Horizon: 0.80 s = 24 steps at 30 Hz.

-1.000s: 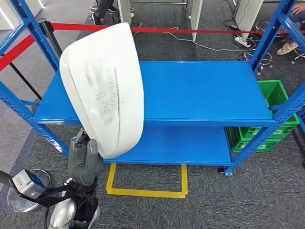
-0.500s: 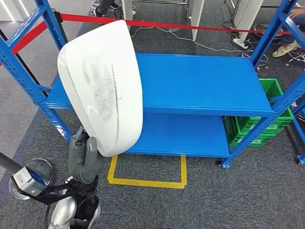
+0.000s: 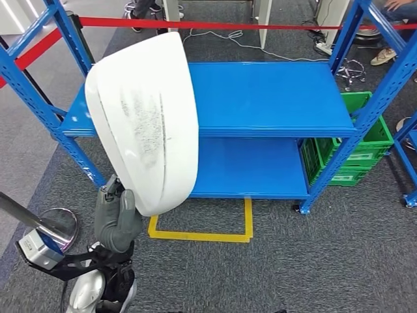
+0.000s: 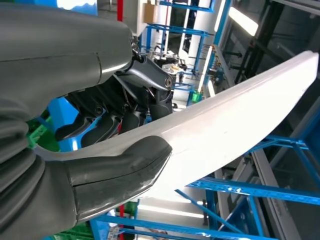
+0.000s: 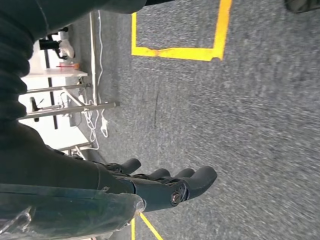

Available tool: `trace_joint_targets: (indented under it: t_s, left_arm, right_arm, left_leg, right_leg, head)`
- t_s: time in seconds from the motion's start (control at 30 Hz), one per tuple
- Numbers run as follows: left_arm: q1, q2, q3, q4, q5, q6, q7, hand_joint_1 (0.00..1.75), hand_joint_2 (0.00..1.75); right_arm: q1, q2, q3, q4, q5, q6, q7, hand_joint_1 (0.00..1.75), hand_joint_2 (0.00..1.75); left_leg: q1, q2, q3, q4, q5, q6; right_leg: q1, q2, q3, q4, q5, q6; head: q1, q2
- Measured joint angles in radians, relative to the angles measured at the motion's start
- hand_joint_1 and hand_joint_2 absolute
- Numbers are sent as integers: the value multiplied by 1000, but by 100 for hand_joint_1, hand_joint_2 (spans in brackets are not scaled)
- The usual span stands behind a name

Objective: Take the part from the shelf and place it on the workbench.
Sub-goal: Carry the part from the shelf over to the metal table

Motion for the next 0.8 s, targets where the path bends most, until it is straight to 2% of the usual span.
trace_joint_targets:
  t_s: [0.03, 0.07, 0.13, 0.17, 0.2, 0.23, 0.27, 0.3, 0.33, 0.4, 0.43, 0.47, 0.5, 0.53, 0.57, 0.6, 0.63, 0.67, 0.73, 0.77, 0.8]
  left_arm:
    - [0, 0, 0, 0, 0, 0, 0, 175, 175]
    - [0, 0, 0, 0, 0, 0, 0, 175, 175]
    - [-2, -2, -1, 0, 0, 0, 0, 175, 175]
    - [-3, -3, -1, 0, 0, 0, 0, 175, 175]
    - [-3, -3, -1, 0, 0, -1, 0, 175, 175]
    - [-3, -3, -1, 0, 0, -1, 0, 175, 175]
    - [-2, -3, -1, 0, 0, -1, 0, 175, 175]
    - [-2, -3, 0, 0, 0, -1, 0, 175, 175]
    - [-2, -3, 0, 0, 0, -1, 0, 175, 175]
    - [-3, -3, 0, 0, 0, -1, 0, 175, 175]
    - [-3, -3, 0, 0, 0, -1, 0, 175, 175]
    - [-3, -3, 0, 1, 0, -1, 1, 175, 175]
    - [-3, -3, 0, 2, 1, -1, 2, 175, 175]
    - [-3, -3, 0, 3, 1, -1, 3, 175, 175]
    - [-3, -3, 0, 3, 2, -1, 3, 175, 175]
    - [-3, -3, 0, 3, 2, 0, 3, 175, 175]
    - [-3, -3, 0, 3, 2, 3, 2, 175, 175]
    - [-3, -3, 1, 3, 1, 7, 0, 175, 175]
    - [0, -4, 2, 3, -3, 14, -3, 175, 175]
    - [2, -3, 2, 3, -4, 15, -3, 175, 175]
    - [4, -3, 3, 3, -5, 15, -3, 175, 175]
  right_arm:
    - [0, 0, 1, 0, 0, 0, 0, 0, 175]
    - [0, 0, 1, 0, 0, 0, 0, 0, 175]
    - [0, 0, 1, 0, 0, 1, 1, 0, 175]
    - [0, 0, 1, 0, 0, 1, 1, 0, 175]
    - [1, 0, 1, 0, 0, 1, 1, 0, 175]
    - [2, 0, 1, 0, -2, 2, 1, 0, 175]
    - [4, 0, 1, 0, -4, 4, 2, 0, 175]
    - [6, 0, 1, 0, -7, 6, 2, 0, 175]
    - [7, 0, 1, 0, -10, 8, 3, 0, 175]
    - [8, 0, 1, 0, -14, 11, 4, 0, 175]
    - [7, 0, 1, 0, -14, 12, 5, 0, 175]
    - [7, 0, 1, 0, -15, 13, 6, 0, 175]
    - [6, 0, 1, 0, -17, 13, 6, 0, 175]
    - [6, 0, 1, 0, -19, 13, 6, 0, 175]
    - [5, 0, 1, 0, -22, 12, 3, 0, 175]
    - [3, 0, 1, 0, -25, 8, -8, 0, 175]
    - [1, 0, 1, 0, -25, -1, -30, 0, 175]
    - [1, 0, 1, 0, -24, -15, -58, 0, 175]
    - [1, 0, 2, -1, -20, -39, -105, 0, 175]
    - [1, 1, 2, -1, -19, -45, -115, 0, 175]
    - [0, 1, 2, 0, -22, -45, -118, 0, 175]
  left_leg:
    - [0, 0, 36, -38, 26, 3]
    - [0, 0, 84, -99, 47, 6]
    - [-2, -1, 177, -234, 53, 15]
    - [-4, -2, 200, -276, 46, 18]
    - [-7, -2, 206, -299, 44, 24]
    - [-7, -2, 200, -304, 48, 31]
    - [-8, -2, 191, -306, 56, 39]
    - [-7, 0, 184, -308, 65, 48]
    - [-5, 1, 177, -310, 73, 55]
    - [-7, 2, 161, -309, 89, 62]
    - [-7, 3, 151, -309, 97, 63]
    - [-8, 3, 140, -307, 105, 63]
    - [-9, 3, 129, -305, 113, 63]
    - [-9, 3, 119, -302, 119, 62]
    - [-9, 2, 111, -299, 125, 59]
    - [-10, 1, 103, -297, 130, 56]
    - [-10, 1, 97, -295, 136, 51]
    - [-11, 2, 92, -293, 143, 45]
    - [-10, 2, 86, -294, 159, 34]
    - [-10, 1, 81, -293, 157, 28]
    - [-9, 1, 74, -281, 140, 21]
  right_leg:
    - [1, 0, -12, 0, 10, 2]
    - [1, 1, -22, 0, 19, 6]
    - [3, 2, -39, 1, 37, 15]
    - [3, 3, -47, 0, 47, 20]
    - [3, 2, -54, -2, 58, 26]
    - [1, 2, -60, -4, 67, 31]
    - [-1, 2, -68, -2, 62, 36]
    - [-2, 2, -77, 17, 40, 41]
    - [-2, 2, -91, 57, 1, 44]
    - [-2, 2, -126, 186, -90, 48]
    - [-2, 2, -137, 244, -116, 50]
    - [-2, 2, -134, 275, -122, 50]
    - [-2, 2, -114, 270, -108, 49]
    - [-1, 2, -76, 228, -82, 47]
    - [-1, 3, -27, 161, -60, 45]
    - [0, 3, 24, 88, -50, 42]
    - [2, 4, 60, 31, -49, 38]
    - [4, 5, 80, -4, -52, 35]
    - [7, 6, 77, -20, -47, 27]
    - [6, 4, 71, -21, -39, 21]
    - [4, 2, 65, -23, -31, 13]
  head:
    - [0, 0]
    - [0, 0]
    - [1, 0]
    - [1, 0]
    - [1, 0]
    - [1, 0]
    - [1, 0]
    - [3, 0]
    - [5, 0]
    - [9, 0]
    - [9, 0]
    - [9, 0]
    - [9, 0]
    - [9, 0]
    - [9, 0]
    - [9, 0]
    - [8, 0]
    - [8, 0]
    - [8, 0]
    - [8, 0]
    - [7, 0]
